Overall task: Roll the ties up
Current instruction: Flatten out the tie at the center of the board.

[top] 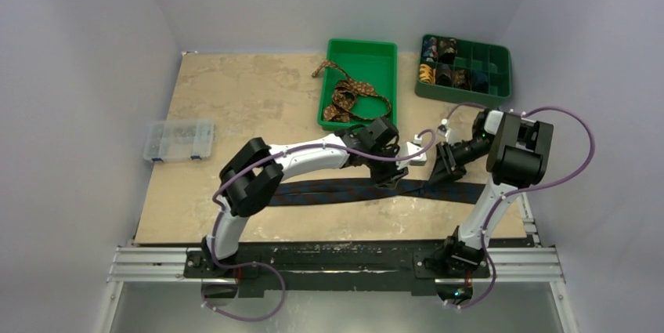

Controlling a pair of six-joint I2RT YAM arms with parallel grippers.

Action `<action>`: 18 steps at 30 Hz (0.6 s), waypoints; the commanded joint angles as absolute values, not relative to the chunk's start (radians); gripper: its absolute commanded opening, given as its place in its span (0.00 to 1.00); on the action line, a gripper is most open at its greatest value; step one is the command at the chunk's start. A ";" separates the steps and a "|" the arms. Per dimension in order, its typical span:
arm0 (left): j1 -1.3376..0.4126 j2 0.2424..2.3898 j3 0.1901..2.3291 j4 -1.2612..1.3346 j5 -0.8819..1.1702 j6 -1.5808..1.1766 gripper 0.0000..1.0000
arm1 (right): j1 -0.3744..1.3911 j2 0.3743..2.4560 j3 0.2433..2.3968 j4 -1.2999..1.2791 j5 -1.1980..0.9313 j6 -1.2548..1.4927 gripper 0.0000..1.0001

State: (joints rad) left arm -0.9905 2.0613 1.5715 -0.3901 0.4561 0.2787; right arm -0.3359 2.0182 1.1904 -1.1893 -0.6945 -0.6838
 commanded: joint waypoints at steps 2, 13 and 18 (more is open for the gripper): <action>-1.017 2.059 1.578 -0.304 0.452 0.288 0.37 | -0.344 1.940 1.198 -1.208 -0.651 -0.706 0.31; -1.064 2.246 1.778 -0.376 0.332 0.318 0.31 | -0.380 1.881 1.173 -1.174 -0.488 -0.697 0.26; -1.066 2.291 1.792 -0.416 0.300 0.314 0.31 | -0.381 1.898 1.165 -1.166 -0.492 -0.698 0.26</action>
State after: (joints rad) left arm -1.0595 2.2696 1.7515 -0.3832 0.3359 0.3065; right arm -0.3798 1.9083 1.1725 -1.1755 -0.5129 -0.6884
